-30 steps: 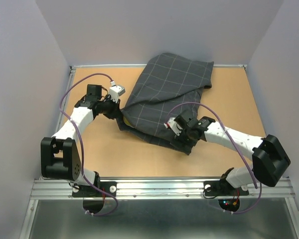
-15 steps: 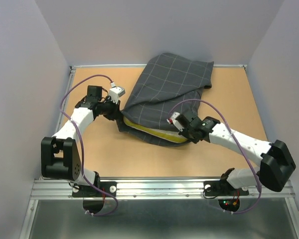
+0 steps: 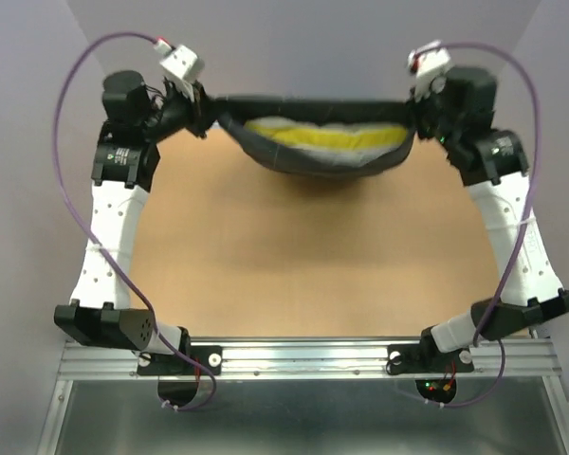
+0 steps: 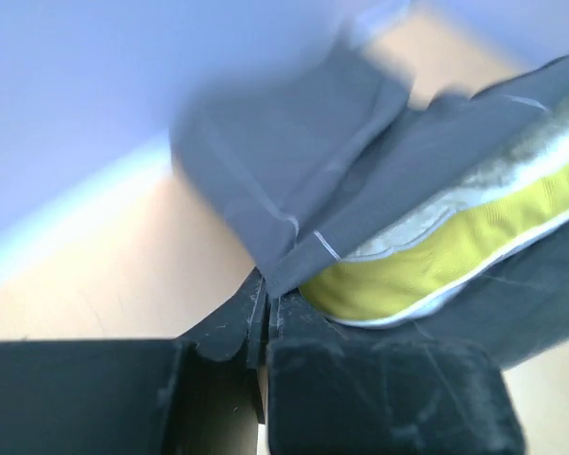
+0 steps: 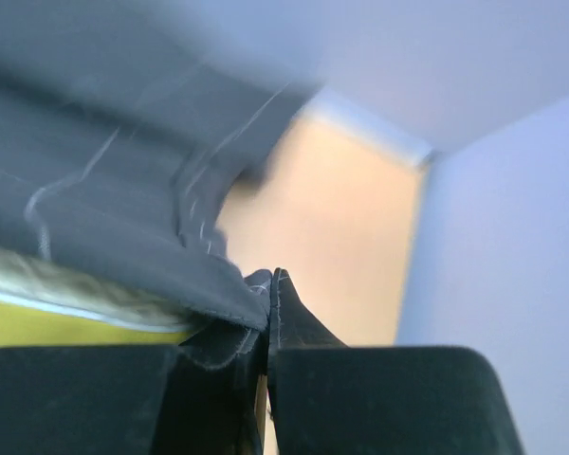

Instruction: Put the pillow into the pillowcase

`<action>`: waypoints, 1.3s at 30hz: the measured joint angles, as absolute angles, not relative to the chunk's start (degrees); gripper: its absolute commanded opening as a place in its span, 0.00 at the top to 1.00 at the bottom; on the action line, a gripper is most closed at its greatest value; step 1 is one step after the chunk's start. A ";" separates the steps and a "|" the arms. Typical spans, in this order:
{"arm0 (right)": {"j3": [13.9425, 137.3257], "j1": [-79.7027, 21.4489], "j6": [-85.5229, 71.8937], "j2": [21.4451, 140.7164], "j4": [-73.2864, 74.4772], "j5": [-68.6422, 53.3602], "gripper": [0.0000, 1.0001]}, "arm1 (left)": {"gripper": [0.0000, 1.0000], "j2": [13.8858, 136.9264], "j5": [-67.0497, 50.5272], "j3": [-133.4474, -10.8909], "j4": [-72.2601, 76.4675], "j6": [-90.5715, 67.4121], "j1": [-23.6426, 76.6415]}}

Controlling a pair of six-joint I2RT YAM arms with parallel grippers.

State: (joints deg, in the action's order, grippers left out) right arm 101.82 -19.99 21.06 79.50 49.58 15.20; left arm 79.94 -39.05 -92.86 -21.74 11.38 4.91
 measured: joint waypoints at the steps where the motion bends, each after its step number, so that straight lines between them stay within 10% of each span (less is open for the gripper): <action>1: 108.95 -17.63 21.26 81.87 47.99 14.37 0.99 | 1.00 79.94 -39.27 -98.30 -18.41 8.97 5.74; 8: 139.06 -15.99 27.97 89.89 33.26 10.83 1.00 | 1.00 80.71 -33.93 -119.72 1.32 -1.63 7.31; 20: 121.82 -14.92 25.15 79.46 25.87 7.35 0.99 | 1.00 75.90 -40.99 -107.46 7.31 -8.19 7.01; 35: 146.96 -17.80 22.81 103.57 16.03 3.40 0.99 | 1.00 90.06 -35.44 -123.70 17.96 -17.02 -4.82; 39: 133.64 -19.00 22.74 99.02 13.50 -0.75 0.99 | 1.00 89.89 -39.13 -119.66 21.63 -16.62 -9.08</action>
State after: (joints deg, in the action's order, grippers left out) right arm 133.64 -19.00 22.74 99.02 13.50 -0.75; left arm 89.89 -39.13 -119.66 21.63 -16.62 -9.08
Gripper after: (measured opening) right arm 0.024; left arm 0.091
